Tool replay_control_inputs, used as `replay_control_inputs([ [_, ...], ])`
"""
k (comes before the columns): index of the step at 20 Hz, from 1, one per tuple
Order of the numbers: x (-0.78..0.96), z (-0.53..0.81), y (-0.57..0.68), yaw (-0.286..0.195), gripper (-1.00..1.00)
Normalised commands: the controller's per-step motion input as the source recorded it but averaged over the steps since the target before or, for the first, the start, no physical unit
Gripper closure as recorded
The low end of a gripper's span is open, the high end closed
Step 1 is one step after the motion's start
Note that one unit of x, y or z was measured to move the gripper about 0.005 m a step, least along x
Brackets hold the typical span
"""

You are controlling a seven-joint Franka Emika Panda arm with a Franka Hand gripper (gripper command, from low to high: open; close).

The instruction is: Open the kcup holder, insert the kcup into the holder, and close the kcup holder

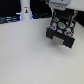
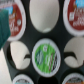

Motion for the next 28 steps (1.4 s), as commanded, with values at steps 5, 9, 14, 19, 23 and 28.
replay_control_inputs([
  [5, 0.64, 0.02, -0.36, 0.044, -1.0],
  [9, 0.68, 0.0, -0.26, 0.054, -1.0],
  [14, 0.76, 0.0, -0.07, 0.055, -1.0],
  [19, 0.53, -0.11, 0.16, 0.122, -1.0],
  [23, 0.22, -0.1, 0.22, 0.212, -1.0],
  [28, -0.01, -0.14, 0.12, 0.253, -1.0],
])
